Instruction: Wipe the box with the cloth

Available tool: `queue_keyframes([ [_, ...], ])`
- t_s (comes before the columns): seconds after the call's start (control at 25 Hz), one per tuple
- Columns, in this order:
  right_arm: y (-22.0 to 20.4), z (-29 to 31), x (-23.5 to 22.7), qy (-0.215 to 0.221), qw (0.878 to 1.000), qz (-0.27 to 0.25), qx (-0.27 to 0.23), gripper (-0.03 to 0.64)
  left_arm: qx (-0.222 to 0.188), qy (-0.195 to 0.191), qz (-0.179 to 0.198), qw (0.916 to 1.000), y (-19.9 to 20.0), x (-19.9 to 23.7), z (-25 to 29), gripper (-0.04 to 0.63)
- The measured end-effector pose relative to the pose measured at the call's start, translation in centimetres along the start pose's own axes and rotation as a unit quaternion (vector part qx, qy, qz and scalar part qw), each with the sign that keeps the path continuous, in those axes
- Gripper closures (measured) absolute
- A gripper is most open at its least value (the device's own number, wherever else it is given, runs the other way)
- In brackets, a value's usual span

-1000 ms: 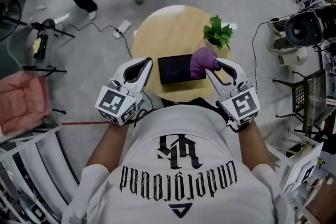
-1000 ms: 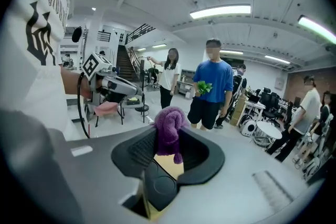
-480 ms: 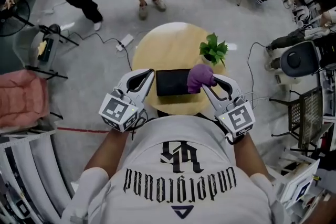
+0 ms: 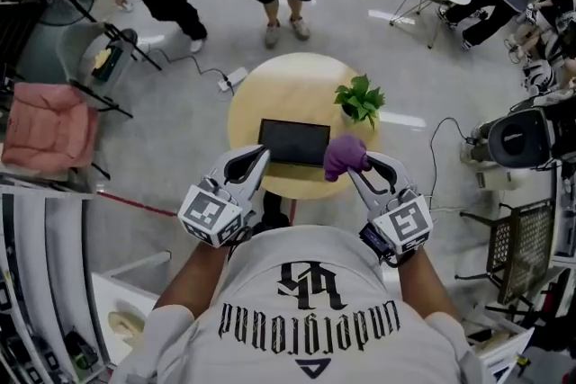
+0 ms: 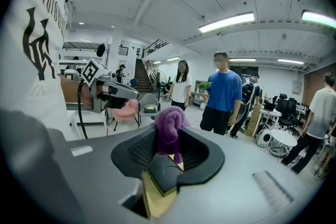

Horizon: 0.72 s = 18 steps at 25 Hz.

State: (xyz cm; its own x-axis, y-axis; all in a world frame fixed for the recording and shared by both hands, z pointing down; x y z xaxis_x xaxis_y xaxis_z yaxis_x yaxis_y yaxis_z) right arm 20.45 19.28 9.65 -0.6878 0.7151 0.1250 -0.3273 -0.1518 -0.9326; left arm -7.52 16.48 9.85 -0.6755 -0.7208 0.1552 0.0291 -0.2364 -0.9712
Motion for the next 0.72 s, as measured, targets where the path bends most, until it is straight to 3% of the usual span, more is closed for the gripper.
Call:
queue_keyframes([
  [0.28,-3.0,-6.0,2.0,0.040,0.999,0.005,-0.001,0.506,0.018,0.038,-0.016,0.9990,-2.3,-8.2,-3.4,0.591],
  [0.52,-4.3,-9.2,4.3,0.048,0.999,0.011,-0.003,0.506,0.021,0.045,-0.018,0.9986,-2.7,-11.4,-6.2,0.591],
  [0.72,-3.7,-11.3,7.6,0.027,1.000,0.012,-0.007,0.506,0.025,0.035,0.015,0.9990,-2.6,-13.0,-9.1,0.591],
])
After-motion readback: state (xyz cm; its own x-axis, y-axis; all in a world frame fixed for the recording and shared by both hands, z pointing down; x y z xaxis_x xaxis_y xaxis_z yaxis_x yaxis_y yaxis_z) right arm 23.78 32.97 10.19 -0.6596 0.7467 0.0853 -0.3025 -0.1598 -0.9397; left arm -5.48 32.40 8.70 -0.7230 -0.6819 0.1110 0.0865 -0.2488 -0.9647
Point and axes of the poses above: the fingertips, and each gripper's own axes: z forward along the fingers, x to its left, y out of its top, the point moved 9 cm from there along -z, backward along the fingers, and after that the axes turned 1 degree about -y, right-handed, at the moved point
